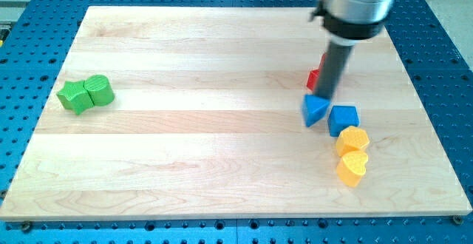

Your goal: Move the blue triangle to the bottom center of the board

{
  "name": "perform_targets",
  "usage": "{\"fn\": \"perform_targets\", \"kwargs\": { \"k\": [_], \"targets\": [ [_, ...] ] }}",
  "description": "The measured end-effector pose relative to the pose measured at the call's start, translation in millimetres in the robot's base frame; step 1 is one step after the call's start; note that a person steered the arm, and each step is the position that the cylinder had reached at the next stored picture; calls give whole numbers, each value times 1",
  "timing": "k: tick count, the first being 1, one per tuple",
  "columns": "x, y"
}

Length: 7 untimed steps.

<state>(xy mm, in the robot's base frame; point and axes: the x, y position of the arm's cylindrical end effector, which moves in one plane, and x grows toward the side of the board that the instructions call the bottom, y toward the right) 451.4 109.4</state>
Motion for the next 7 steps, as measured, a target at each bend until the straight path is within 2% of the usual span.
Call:
{"fn": "perform_targets", "kwargs": {
  "k": [1, 2, 3, 4, 5, 7],
  "targets": [
    [43, -44],
    [52, -44],
    [30, 4],
    [67, -4],
    [103, -47],
    [131, -40]
  ]
}}
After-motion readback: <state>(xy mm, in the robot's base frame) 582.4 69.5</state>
